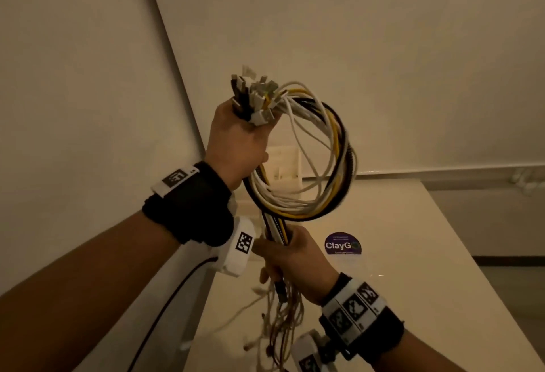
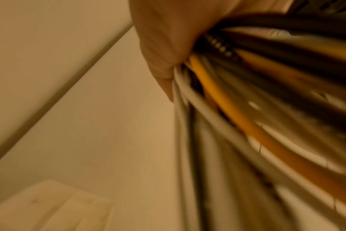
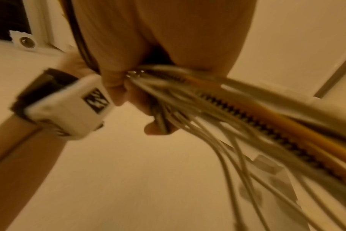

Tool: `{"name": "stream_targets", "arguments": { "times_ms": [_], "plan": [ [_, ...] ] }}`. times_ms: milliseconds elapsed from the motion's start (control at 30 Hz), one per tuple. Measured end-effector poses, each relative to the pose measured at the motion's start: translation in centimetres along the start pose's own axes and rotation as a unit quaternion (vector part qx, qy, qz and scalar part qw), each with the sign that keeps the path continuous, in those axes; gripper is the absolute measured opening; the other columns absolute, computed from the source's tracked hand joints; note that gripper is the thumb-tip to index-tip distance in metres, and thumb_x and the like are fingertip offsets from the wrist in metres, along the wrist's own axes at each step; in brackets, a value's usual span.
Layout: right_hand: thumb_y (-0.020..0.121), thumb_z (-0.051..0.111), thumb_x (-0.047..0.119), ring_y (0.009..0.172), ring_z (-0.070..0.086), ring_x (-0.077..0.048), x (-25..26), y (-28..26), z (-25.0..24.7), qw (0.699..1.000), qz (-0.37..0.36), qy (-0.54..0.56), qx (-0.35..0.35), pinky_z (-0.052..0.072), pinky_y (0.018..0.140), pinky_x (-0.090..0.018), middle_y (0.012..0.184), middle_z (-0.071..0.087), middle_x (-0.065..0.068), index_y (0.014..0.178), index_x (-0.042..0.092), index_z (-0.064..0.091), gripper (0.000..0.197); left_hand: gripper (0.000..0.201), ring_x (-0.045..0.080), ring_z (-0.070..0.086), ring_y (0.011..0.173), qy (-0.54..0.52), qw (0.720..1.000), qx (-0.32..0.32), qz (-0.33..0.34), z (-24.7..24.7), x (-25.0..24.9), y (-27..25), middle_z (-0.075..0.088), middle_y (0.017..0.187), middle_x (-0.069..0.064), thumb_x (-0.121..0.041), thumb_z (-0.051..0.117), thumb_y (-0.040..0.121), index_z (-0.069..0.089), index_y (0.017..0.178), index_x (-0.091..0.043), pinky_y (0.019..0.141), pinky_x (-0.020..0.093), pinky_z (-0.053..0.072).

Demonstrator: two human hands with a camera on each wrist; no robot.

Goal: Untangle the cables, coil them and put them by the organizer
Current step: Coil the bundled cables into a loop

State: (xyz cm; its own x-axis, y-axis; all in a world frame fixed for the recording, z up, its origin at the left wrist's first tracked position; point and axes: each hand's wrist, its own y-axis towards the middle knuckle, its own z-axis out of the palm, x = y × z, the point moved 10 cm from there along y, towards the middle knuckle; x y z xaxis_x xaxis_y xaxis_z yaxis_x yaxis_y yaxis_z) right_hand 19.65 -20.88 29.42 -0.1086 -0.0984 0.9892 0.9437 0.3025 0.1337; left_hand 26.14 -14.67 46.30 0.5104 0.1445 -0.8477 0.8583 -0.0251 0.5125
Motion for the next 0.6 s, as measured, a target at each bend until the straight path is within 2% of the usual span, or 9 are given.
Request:
{"name": "stream_targets", "arguments": {
  "times_ms": [133,200,300,367,433,467,533,600],
  "plan": [
    [0.086,0.067,0.013,0.051,0.059,-0.027,-1.0,-2.1,-0.5,0.997,0.04,-0.065,0.014,0.057,0.061,-0.043,0.055,0.05,-0.012,0.074,0.003,0.053,0.021,0.033,0.019,0.027,0.043,-0.004,0.998,-0.049,-0.034,-2.7,1.8,-0.3,0.039,0.042,-0.009,-0.016,0.067,0.088,0.063,0.06,-0.031,0.049,0.031,0.035],
    [0.087,0.066,0.015,0.057,0.064,-0.029,-1.7,-3.2,-1.4,0.994,0.058,-0.091,0.005,0.058,0.063,-0.038,0.058,0.054,-0.008,0.074,0.006,0.053,0.021,0.032,0.016,0.029,0.039,-0.007,0.997,-0.065,-0.034,-3.6,2.1,-0.6,0.041,0.042,-0.011,-0.014,0.067,0.088,0.063,0.061,-0.032,0.05,0.03,0.034],
    [0.089,0.063,0.02,0.059,0.067,-0.027,-2.0,-4.6,-2.2,0.986,0.076,-0.145,-0.003,0.058,0.065,-0.036,0.058,0.057,-0.001,0.078,0.01,0.055,0.018,0.02,0.008,0.038,0.033,0.008,0.997,-0.068,-0.02,-4.3,2.4,-0.8,0.046,0.042,-0.01,-0.017,0.067,0.086,0.061,0.071,-0.029,0.053,0.029,0.04],
    [0.088,0.062,0.02,0.056,0.065,-0.021,-1.9,-4.9,-2.8,0.977,0.075,-0.199,-0.005,0.055,0.06,-0.029,0.057,0.054,0.003,0.075,0.019,0.052,0.016,0.009,0.015,0.037,0.034,0.02,0.996,-0.09,-0.01,-5.2,2.5,-1.0,0.046,0.044,-0.004,-0.024,0.069,0.082,0.063,0.077,-0.027,0.054,0.033,0.045],
    [0.087,0.06,0.02,0.051,0.056,-0.012,-1.4,-5.1,-3.4,0.959,0.07,-0.273,-0.021,0.05,0.056,-0.027,0.057,0.051,0.003,0.073,0.024,0.049,0.018,0.008,0.02,0.041,0.038,0.046,0.996,-0.081,-0.004,-5.1,2.1,-1.1,0.049,0.046,-0.003,-0.03,0.07,0.078,0.065,0.079,-0.025,0.053,0.038,0.05],
    [0.085,0.058,0.021,0.049,0.049,-0.008,-1.0,-5.2,-3.6,0.945,0.056,-0.322,-0.029,0.046,0.055,-0.029,0.056,0.049,0.002,0.071,0.024,0.046,0.019,0.009,0.019,0.044,0.038,0.057,0.995,-0.081,-0.008,-5.2,2.1,-1.2,0.051,0.044,-0.004,-0.029,0.071,0.08,0.064,0.077,-0.024,0.051,0.037,0.05],
    [0.08,0.054,0.028,0.049,0.045,-0.013,1.0,-6.0,-3.9,0.906,-0.003,-0.419,-0.054,0.039,0.051,-0.029,0.055,0.047,0.001,0.068,0.023,0.043,0.017,0.016,0.02,0.047,0.035,0.065,0.996,-0.054,-0.027,-5.2,2.4,-1.2,0.052,0.04,-0.004,-0.021,0.07,0.085,0.062,0.072,-0.018,0.042,0.028,0.045],
    [0.071,0.051,0.033,0.045,0.041,-0.016,4.1,-7.5,-3.4,0.867,-0.092,-0.486,-0.055,0.034,0.045,-0.026,0.051,0.046,0.004,0.065,0.023,0.042,0.015,0.023,0.02,0.045,0.036,0.058,0.996,0.029,-0.062,-4.1,2.9,-1.6,0.048,0.041,-0.002,-0.013,0.066,0.089,0.061,0.067,-0.018,0.04,0.025,0.043]
  ]
}}
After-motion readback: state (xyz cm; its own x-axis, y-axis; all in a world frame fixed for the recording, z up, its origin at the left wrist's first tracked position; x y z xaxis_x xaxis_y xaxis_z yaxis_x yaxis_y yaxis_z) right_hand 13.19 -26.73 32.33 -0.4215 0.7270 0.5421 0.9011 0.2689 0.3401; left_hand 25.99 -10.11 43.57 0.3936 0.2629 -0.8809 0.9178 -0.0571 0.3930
